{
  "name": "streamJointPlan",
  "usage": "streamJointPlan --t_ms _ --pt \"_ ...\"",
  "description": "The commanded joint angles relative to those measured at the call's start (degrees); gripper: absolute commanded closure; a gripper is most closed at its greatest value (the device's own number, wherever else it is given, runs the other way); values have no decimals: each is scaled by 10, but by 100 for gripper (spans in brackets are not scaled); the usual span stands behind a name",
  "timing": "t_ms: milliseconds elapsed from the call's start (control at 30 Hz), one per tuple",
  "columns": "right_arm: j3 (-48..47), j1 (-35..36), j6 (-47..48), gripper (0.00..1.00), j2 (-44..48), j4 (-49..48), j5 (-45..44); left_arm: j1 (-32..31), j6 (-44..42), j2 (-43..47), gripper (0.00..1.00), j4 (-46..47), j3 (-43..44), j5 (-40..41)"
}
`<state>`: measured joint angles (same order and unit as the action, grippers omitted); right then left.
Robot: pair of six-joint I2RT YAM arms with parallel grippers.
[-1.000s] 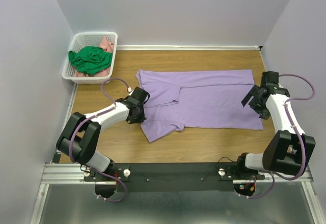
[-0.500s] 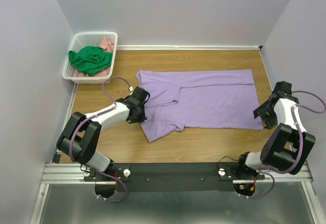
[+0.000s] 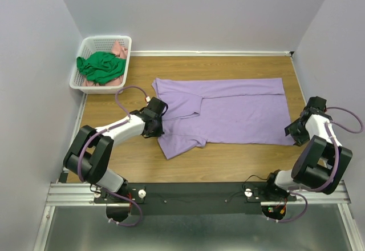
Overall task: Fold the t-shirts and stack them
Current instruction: Fold the tshirt
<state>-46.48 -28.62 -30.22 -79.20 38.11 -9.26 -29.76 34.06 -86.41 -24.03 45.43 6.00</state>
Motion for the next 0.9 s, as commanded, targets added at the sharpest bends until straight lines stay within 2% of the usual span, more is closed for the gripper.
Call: streamJointPlan --t_ms 0,67,367,633,867 --pt "19 -6 -11 41 19 -17 -57 0 -13 -17 100 -8 8 4" --pt "28 -6 -16 38 31 -15 -85 0 -14 -20 100 -8 6 1" --pt "46 -6 -38 38 52 -10 -89 0 -13 -24 100 -34 20 9" --pt "82 -6 -56 44 23 -51 -72 0 -2 4 100 -41 12 12" --pt "66 -6 -53 45 28 -77 -74 0 3 21 100 -44 0 19"
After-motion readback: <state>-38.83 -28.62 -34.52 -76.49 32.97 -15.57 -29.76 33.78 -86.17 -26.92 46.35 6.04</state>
